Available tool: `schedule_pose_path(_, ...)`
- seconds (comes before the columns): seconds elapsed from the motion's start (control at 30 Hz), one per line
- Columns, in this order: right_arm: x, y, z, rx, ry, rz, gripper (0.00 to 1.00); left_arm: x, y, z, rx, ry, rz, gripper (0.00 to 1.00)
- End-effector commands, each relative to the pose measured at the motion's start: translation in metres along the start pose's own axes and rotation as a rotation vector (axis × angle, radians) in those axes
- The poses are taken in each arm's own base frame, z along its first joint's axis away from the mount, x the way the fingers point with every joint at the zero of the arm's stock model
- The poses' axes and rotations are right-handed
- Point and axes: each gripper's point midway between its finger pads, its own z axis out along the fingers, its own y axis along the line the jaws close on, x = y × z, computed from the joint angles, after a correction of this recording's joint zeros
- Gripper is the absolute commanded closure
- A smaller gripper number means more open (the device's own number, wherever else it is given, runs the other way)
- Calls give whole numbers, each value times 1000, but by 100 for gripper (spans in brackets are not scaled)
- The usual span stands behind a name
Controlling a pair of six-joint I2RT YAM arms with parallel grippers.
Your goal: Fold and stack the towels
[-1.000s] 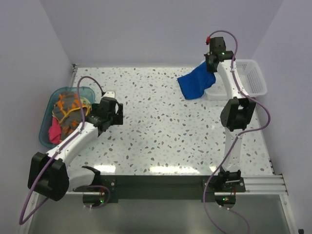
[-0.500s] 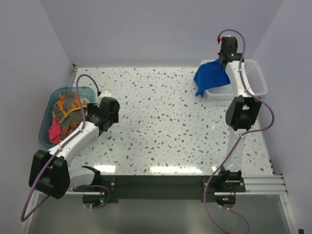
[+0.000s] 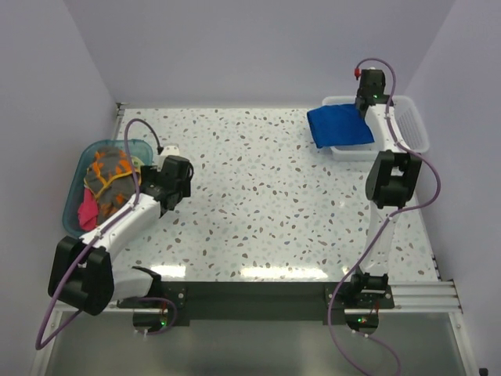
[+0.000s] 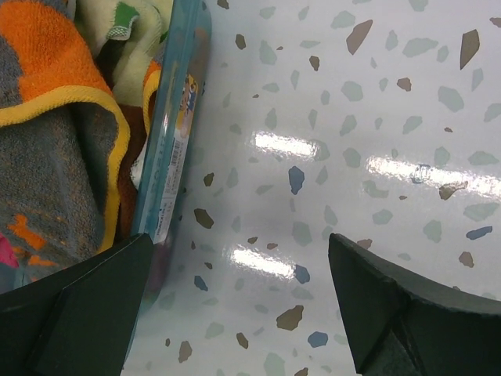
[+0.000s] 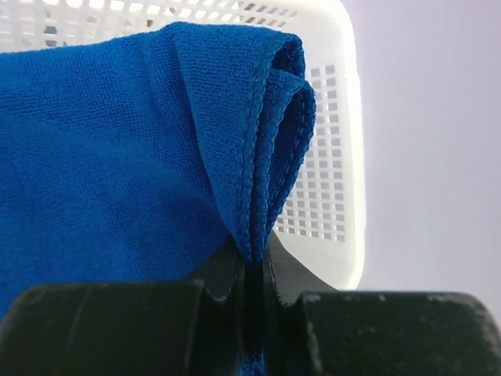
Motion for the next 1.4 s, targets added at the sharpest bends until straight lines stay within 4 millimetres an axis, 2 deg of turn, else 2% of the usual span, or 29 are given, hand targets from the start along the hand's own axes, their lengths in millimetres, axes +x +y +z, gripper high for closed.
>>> schedule_pose_path(0.0,-7,-21,5,76,-30,18,100,-5,3,5,-27,-27,-31,0)
schedule_pose_path(0.77,12,-9,34,120,27,-17,100,-3,-1,8,-18,-13,-16,0)
schedule_pose_path(1.27,42,-13,66,227,120,-21,100,-2,-4,8,-5,-7,-14,0)
schedule_pose_path(1.37,50,-15,73,267,138,-30,98,-3,-4,8,-2,-8,-12,0)
